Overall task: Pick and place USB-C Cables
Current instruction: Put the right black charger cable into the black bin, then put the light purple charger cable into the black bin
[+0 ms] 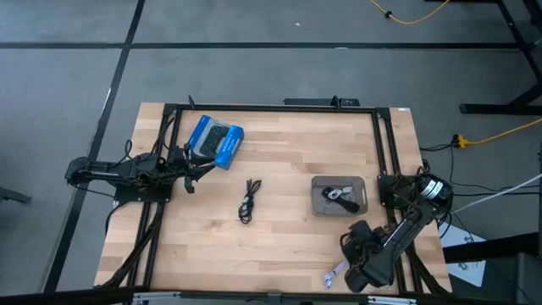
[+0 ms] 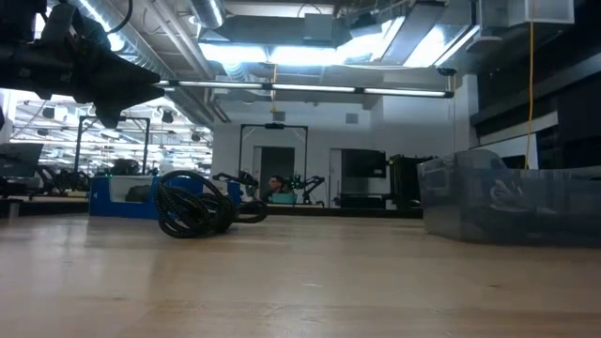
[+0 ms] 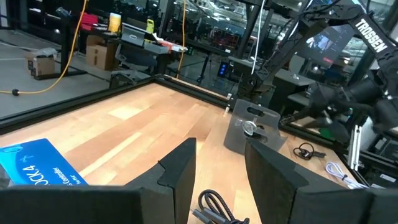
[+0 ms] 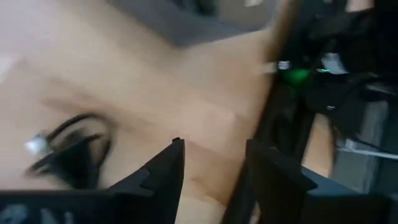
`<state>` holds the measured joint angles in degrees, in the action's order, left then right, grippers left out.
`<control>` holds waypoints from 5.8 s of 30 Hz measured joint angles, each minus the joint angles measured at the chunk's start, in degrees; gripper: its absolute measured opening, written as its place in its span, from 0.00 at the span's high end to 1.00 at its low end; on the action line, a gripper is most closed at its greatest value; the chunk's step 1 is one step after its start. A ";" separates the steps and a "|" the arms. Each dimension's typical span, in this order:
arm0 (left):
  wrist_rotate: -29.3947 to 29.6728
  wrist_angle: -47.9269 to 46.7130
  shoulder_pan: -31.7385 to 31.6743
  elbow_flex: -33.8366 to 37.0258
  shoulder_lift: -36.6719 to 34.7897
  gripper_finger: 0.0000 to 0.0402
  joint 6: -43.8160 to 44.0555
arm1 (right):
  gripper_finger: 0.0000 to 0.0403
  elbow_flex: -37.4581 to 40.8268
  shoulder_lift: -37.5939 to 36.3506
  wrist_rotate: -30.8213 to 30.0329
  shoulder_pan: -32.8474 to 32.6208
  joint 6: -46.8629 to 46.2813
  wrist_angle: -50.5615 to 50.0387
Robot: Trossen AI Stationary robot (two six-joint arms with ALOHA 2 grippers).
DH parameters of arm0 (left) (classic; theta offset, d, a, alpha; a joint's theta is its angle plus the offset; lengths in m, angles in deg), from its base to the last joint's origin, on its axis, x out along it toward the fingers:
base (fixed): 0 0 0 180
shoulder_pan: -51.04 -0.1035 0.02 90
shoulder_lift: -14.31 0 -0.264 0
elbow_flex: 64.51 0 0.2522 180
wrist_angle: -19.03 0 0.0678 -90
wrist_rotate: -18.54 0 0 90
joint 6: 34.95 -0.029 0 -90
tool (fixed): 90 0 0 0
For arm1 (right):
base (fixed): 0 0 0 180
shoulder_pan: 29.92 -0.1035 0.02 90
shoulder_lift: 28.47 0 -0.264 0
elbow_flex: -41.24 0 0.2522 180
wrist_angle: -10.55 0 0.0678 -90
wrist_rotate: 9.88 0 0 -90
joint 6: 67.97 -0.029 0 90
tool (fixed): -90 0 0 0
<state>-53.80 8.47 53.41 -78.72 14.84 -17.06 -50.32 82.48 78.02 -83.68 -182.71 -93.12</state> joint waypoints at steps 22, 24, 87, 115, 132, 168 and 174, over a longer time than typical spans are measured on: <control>2.83 0.26 0.02 0.00 0.01 0.67 -0.46 | 0.62 22.96 -20.98 3.69 0.02 -5.38 44.45; 2.83 0.26 0.02 0.00 0.00 0.67 -0.48 | 0.62 23.22 -19.53 3.70 0.02 -5.44 50.19; 2.41 0.26 0.02 0.00 0.00 0.67 -0.48 | 1.00 -3.71 -11.25 -47.03 14.59 10.58 -0.69; 2.46 0.24 0.00 0.00 -0.01 0.67 -3.08 | 0.92 -3.34 -11.54 -18.38 24.02 48.89 1.88; 2.44 0.26 0.00 0.00 -0.01 0.67 -3.06 | 0.92 -3.32 -11.62 -17.18 23.98 44.39 0.60; 2.41 0.26 0.02 0.00 -0.01 0.67 -3.06 | 0.82 -0.75 -11.60 -6.75 24.01 33.46 14.61; 2.42 0.26 0.02 0.00 0.00 0.67 -3.06 | 0.82 -0.75 -11.60 5.55 20.82 30.81 31.65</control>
<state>-51.38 8.73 53.42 -78.72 14.84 -20.12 -51.07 70.88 83.57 -62.86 -151.90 -61.47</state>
